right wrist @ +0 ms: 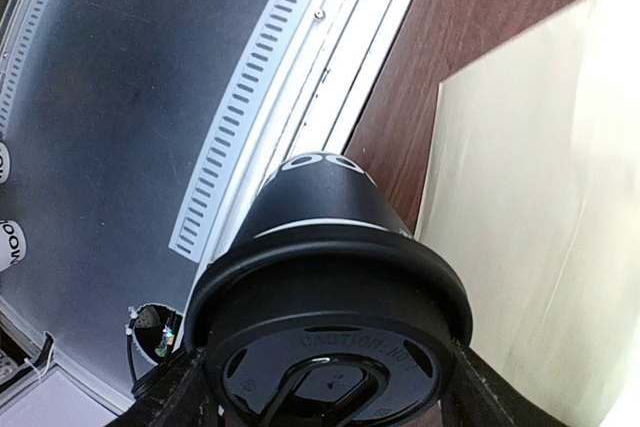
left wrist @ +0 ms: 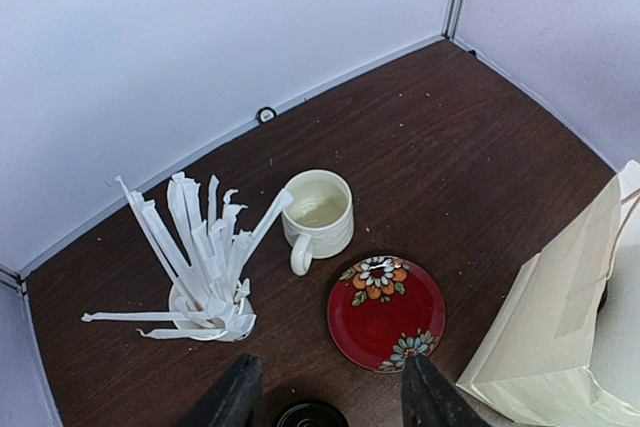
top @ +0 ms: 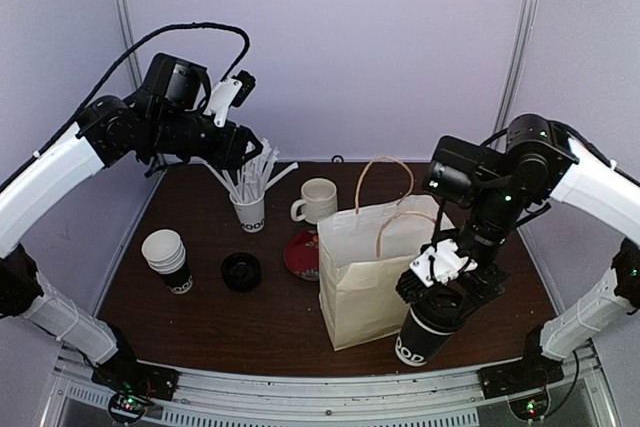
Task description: Pack the takeout coffee
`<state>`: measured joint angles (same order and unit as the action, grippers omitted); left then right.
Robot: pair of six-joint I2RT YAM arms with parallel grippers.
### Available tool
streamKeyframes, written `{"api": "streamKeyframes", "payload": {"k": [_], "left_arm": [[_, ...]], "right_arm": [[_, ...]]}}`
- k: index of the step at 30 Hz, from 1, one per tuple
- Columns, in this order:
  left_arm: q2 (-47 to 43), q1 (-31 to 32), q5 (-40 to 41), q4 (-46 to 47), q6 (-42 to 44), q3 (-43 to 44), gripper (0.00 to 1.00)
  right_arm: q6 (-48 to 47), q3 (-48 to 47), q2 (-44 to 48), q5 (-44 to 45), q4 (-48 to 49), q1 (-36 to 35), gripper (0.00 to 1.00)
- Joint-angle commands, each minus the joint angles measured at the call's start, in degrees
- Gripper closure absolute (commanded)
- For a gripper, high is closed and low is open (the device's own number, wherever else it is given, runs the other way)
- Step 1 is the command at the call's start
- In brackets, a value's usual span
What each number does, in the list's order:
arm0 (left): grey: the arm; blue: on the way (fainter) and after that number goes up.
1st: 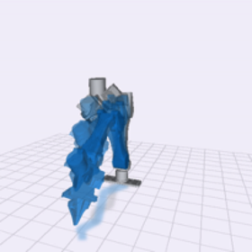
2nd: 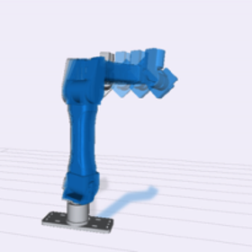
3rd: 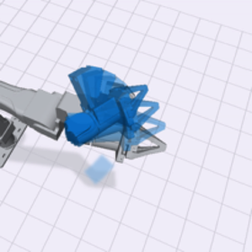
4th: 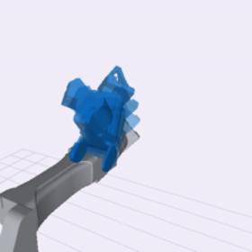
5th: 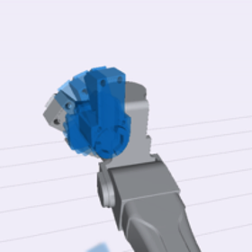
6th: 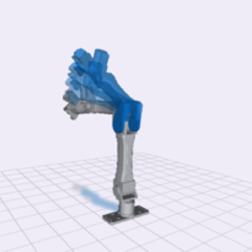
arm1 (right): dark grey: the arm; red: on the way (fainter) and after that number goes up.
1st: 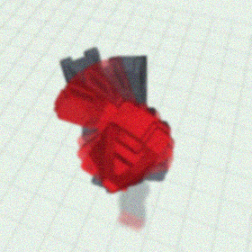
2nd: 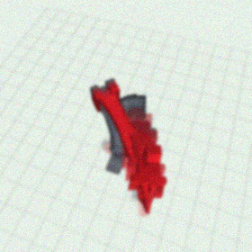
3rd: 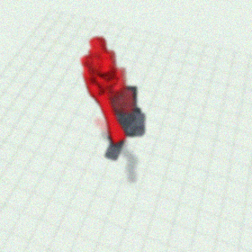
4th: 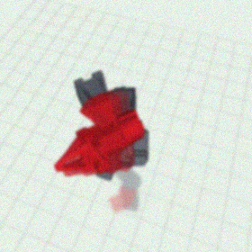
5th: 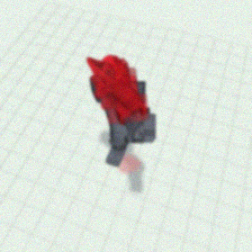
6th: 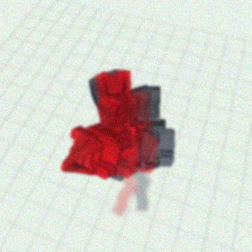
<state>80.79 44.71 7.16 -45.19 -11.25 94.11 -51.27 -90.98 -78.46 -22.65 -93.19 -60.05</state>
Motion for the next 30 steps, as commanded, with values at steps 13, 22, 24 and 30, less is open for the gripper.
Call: {"api": "streamKeyframes", "payload": {"k": [13,22,24,30], "left_arm": [[-9.08,-0.15,-1.05,-3.29,1.83,-5.9,0.51],[-14.54,-0.2,-0.47,-4.9,1.84,-8.57,0.5],[-15.07,-0.17,-1.16,-4.9,1.33,-9.28,0.5],[-15.14,-0.15,-3.43,-6.91,1.4,-8.85,0.49]], "right_arm": [[15.4,-22.25,-32.67,24.51,20.71,-22.23,0.29],[20.86,-27.34,-43.6,28.27,20.37,-21.31,0.22],[21.18,-27.59,-44.26,28.93,20.27,-21.01,0.18],[20.83,-31.59,-42.05,24.54,17.48,-20.81,0.0]]}}
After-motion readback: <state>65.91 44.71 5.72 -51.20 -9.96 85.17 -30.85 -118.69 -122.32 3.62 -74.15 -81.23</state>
